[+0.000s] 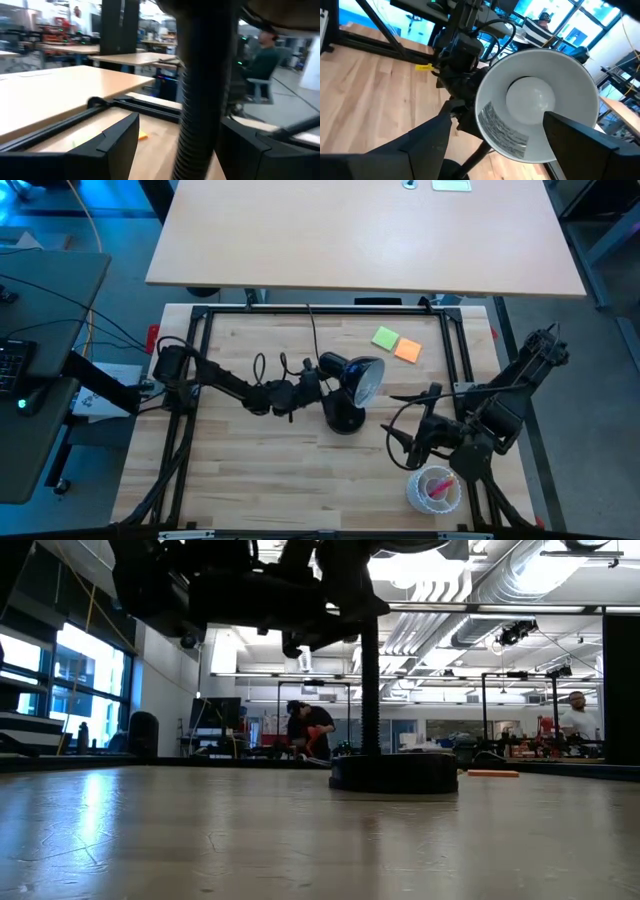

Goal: Screw lightbulb
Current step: Insert the white lightbulb into the black lamp

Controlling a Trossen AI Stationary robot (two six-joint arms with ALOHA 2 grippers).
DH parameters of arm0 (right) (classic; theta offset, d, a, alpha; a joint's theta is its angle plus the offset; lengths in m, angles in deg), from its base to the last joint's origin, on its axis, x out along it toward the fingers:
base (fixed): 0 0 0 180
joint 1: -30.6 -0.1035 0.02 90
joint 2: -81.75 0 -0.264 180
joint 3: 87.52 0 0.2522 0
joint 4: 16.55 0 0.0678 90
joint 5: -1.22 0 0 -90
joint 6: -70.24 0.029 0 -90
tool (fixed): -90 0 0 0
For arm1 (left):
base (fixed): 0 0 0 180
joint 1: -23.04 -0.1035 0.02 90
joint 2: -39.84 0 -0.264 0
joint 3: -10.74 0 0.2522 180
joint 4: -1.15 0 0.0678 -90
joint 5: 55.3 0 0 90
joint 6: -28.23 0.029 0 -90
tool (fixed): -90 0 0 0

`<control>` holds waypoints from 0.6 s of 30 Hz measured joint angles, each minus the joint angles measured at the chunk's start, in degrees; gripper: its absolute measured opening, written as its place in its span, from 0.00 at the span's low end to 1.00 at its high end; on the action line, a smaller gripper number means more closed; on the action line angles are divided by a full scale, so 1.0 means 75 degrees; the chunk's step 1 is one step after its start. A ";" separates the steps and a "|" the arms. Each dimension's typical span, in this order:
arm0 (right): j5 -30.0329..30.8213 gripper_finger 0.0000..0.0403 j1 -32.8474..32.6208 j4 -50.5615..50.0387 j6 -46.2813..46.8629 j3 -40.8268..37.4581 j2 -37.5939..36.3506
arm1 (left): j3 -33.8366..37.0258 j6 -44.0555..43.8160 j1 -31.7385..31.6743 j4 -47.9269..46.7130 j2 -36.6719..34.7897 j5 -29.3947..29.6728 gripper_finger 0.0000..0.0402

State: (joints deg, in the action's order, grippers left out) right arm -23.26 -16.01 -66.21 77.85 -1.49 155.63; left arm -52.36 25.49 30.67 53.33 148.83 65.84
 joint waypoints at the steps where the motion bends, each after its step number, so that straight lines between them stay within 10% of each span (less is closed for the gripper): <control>1: 0.0000 0.78 0.0000 0.0041 0.0009 0.0000 0.0000 | -0.0013 0.0000 0.0029 0.0001 -0.0004 0.0083 0.57; 10: 0.0089 0.78 -0.0206 0.0134 0.0182 0.0000 0.0022 | -0.0020 -0.0066 0.0303 0.0045 -0.0041 0.0780 0.54; 18: 0.0093 0.78 -0.0216 0.0129 -0.0453 0.0000 0.0302 | -0.0020 -0.0479 0.0234 -0.0060 -0.0052 0.0334 0.30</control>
State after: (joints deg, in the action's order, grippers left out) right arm -22.57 -17.63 -65.25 74.45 -1.49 157.90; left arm -52.51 21.90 32.43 52.88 148.44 68.35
